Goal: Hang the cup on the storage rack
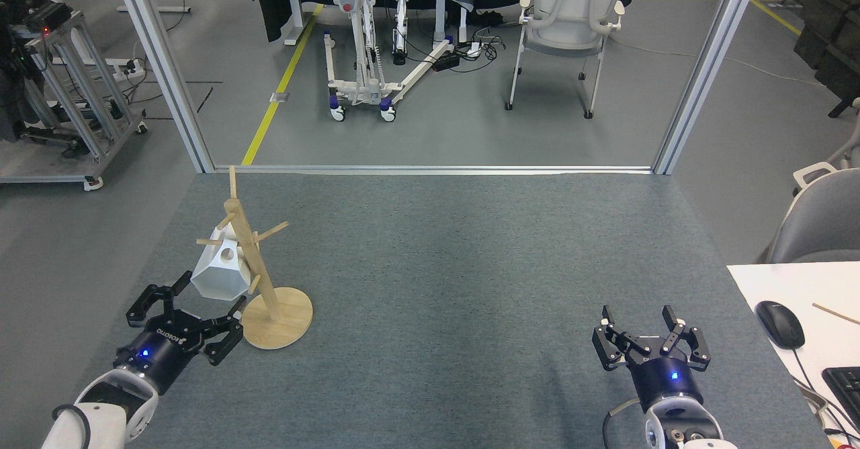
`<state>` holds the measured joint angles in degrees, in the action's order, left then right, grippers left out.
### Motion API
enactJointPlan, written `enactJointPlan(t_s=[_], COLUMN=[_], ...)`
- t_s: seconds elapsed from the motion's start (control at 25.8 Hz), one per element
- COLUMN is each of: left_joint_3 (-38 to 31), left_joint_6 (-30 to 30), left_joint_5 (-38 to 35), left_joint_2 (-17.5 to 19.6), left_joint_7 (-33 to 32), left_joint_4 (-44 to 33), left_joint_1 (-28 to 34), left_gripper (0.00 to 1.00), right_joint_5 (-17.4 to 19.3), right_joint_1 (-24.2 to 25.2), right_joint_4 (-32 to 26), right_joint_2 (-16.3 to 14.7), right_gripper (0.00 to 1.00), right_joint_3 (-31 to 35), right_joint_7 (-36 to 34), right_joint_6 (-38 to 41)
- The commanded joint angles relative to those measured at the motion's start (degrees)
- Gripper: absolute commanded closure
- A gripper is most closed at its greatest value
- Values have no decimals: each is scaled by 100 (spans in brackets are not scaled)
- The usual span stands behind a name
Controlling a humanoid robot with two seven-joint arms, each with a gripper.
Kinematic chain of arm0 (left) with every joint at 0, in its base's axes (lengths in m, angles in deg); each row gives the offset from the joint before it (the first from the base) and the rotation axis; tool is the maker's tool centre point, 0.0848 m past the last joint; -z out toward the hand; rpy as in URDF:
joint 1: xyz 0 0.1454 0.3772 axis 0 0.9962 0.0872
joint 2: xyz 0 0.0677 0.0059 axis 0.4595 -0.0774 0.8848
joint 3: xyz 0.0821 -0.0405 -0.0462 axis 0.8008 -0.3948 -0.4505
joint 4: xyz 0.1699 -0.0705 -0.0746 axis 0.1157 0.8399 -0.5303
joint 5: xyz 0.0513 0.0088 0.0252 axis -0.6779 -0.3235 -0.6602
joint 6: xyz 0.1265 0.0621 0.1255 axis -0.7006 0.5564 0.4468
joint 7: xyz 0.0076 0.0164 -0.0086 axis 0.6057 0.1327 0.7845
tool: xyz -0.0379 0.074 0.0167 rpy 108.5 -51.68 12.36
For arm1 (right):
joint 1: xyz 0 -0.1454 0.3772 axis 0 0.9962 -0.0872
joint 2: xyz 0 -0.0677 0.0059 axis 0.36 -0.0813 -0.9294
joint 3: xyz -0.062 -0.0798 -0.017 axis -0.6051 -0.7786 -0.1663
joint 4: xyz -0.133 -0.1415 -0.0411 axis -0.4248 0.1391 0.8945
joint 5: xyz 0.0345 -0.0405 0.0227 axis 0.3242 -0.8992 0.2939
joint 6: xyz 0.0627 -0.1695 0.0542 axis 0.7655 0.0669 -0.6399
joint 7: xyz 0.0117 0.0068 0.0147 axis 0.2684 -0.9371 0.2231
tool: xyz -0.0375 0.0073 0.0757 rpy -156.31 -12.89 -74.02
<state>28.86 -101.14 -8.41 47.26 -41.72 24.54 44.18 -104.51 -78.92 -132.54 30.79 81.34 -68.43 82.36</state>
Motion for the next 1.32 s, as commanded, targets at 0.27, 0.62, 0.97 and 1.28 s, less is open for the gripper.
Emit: enactJointPlan(t_s=[0.27,0.62,0.97,1.28], left_joint_3=[-37,-1233,-899,279], left_joint_6=[473,1220,1255,1774], left_joint_5=[79,1327,1230,0], left_joint_2=[-212,-924,-1943,-2541], left_joint_7=[-12,49,-355,-970], left_joint_4=[-19,-1733,-2937,-2911], left_joint_1=[299,1767,2101,1469], left_gripper=[0,0,1,1], right_joint_5=[18,-272,-826,-79], right_joint_1=[-44,-149,396,360], right_joint_4=[-106,-1002,-1635,-1573], right_joint_2=[-12,173,76,23], right_gripper=[0,1,0,0], right_joint_3=[5,-74,119,286], right_joint_7=[-7,37,28,28], right_joint_6=[1,-51,-289,-315])
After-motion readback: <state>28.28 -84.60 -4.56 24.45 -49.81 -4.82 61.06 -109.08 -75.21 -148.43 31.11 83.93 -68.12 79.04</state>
